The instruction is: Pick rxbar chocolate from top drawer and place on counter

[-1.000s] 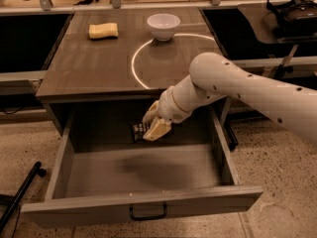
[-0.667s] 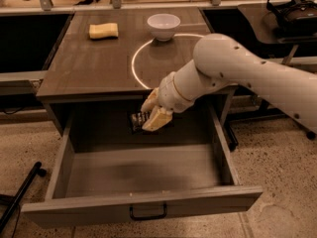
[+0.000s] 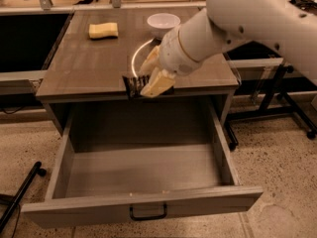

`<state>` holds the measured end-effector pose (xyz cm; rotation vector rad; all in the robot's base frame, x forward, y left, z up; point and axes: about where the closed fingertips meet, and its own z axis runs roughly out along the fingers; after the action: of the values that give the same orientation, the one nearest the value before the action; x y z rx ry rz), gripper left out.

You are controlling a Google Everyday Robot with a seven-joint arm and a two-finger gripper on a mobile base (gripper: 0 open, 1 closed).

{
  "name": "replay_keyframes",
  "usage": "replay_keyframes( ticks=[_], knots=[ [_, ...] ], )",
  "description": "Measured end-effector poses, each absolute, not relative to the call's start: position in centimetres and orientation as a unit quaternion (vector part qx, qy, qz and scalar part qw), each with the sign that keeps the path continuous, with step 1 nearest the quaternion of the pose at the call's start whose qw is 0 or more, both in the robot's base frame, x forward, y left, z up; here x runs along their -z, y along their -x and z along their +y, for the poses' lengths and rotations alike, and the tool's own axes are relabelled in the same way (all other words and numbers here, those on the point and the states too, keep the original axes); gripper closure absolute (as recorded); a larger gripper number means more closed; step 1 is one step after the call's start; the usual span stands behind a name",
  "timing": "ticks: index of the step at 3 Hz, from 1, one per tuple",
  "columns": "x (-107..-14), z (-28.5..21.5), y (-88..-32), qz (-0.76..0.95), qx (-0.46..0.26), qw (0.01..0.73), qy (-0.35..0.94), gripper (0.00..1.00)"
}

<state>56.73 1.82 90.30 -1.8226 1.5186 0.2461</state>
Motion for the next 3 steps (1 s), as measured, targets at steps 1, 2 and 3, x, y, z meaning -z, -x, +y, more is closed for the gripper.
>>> replay_keyframes(
  ticks=[1,2,3],
  knots=[
    [-93.2,1.1,-60.5,0.602,-0.084,0.387,0.694,1.0],
    [-94.2,0.1,-65.1,0.617,-0.088,0.398,0.673,1.0],
    [-93.6,-0.9,-68.5,0.637,-0.101,0.398,0.653,0.82]
  ],
)
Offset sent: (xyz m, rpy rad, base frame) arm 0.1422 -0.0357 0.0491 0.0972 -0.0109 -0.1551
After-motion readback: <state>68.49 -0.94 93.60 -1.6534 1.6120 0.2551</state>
